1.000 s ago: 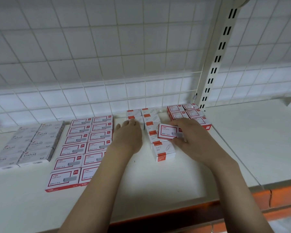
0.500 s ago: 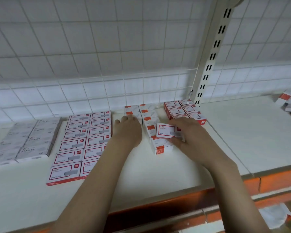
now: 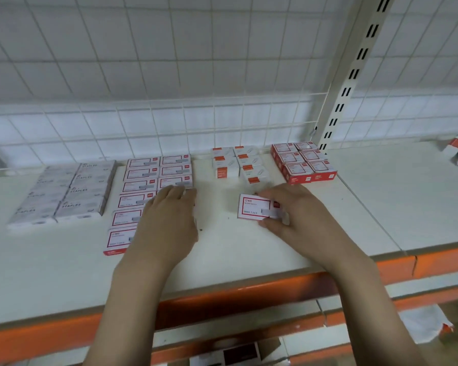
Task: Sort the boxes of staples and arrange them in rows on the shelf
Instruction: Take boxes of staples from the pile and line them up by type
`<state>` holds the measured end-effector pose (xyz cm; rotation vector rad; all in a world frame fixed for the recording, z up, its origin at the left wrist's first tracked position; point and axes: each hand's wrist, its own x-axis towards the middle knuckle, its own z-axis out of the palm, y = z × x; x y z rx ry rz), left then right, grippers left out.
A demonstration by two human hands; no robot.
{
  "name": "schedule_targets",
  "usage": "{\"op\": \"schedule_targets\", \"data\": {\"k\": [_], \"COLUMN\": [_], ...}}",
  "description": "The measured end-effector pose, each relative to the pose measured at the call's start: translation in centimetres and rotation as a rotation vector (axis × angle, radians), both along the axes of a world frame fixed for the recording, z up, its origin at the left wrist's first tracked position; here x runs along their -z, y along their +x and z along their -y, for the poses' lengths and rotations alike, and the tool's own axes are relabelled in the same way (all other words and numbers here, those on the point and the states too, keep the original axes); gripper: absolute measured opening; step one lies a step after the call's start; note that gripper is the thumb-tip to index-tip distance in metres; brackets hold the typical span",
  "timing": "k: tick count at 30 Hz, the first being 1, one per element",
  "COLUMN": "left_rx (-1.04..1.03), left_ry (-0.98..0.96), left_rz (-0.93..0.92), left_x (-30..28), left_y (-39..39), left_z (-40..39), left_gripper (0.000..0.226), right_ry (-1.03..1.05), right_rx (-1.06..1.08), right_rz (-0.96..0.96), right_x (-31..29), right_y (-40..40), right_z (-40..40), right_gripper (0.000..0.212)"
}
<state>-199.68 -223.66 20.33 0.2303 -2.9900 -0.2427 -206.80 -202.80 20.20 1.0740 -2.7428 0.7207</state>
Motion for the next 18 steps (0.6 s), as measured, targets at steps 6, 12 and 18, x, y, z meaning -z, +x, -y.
{"op": "schedule_targets", "data": {"k": [6, 12, 18], "left_rx": [-0.077, -0.138, -0.104], "left_ry": [0.090, 0.117, 0.151], "left_rz": [-0.113, -0.161, -0.172], "left_x": [1.7, 2.2, 2.6], "left_y": [4.1, 7.3, 8.4], "left_z": [3.3, 4.8, 5.8], "left_gripper": [0.052, 0.051, 0.054], "right_ry": [0.069, 0.115, 0.111], "right_rx": [-0.148, -0.232, -0.224], "right_rz": [0.055, 0.072, 0.047], "right_x": [0.4, 1.0, 2.0], "right_y": [3.7, 6.2, 7.6], "right_z": [4.2, 7.9, 9.5], "right_gripper": [0.046, 0.049, 0.040]}}
